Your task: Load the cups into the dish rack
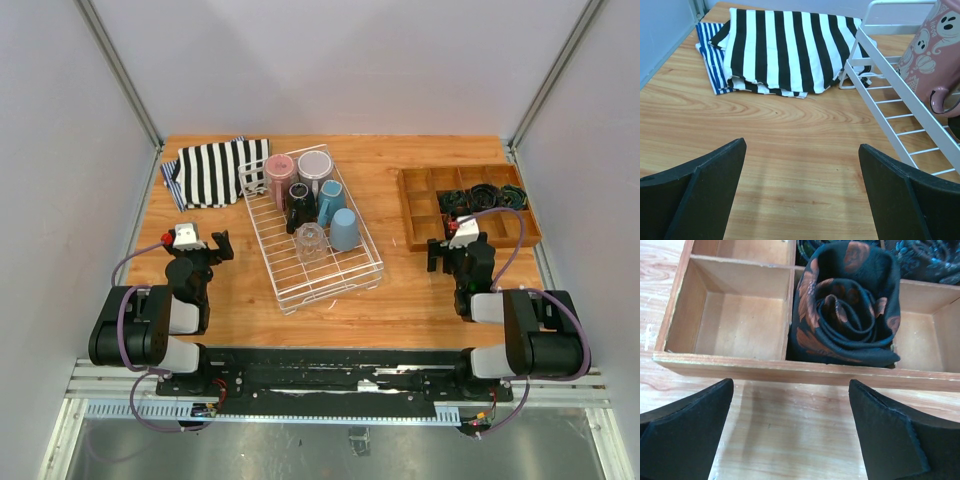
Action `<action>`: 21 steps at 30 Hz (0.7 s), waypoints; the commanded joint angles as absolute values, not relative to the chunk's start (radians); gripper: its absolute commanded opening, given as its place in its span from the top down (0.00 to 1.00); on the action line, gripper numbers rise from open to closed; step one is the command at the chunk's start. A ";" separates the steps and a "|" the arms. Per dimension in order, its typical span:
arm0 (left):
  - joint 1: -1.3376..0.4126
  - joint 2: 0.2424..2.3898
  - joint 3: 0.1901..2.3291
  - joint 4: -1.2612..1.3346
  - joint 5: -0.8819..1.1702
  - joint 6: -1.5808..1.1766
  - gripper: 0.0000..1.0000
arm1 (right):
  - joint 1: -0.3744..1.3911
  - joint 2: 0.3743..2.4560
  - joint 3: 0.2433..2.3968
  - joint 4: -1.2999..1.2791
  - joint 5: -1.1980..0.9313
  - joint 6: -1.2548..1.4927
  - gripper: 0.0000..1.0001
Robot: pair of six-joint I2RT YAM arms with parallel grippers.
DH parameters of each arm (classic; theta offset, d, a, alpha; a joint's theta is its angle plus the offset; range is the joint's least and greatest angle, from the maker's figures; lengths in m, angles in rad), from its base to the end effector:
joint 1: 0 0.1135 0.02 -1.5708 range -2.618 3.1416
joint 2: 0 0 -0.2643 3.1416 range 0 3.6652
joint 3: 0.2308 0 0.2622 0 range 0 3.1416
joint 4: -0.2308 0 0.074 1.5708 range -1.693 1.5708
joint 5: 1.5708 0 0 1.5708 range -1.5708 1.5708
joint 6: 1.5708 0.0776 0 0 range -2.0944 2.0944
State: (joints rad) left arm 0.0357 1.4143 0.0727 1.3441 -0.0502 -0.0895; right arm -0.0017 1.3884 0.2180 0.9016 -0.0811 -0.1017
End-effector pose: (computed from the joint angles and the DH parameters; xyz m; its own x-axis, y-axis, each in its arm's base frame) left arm 0.2464 0.0127 0.1400 0.0102 -0.0890 -0.9960 -0.0852 0.9923 -0.0895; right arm 0.2727 0.0058 0.1215 -0.2564 -0.1007 -0.9613 -0.1030 0.9917 -0.0765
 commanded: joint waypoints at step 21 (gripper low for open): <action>0.031 1.412 0.079 1.367 -0.059 -0.071 0.00 | -0.015 1.393 0.249 0.951 -0.025 -0.085 0.02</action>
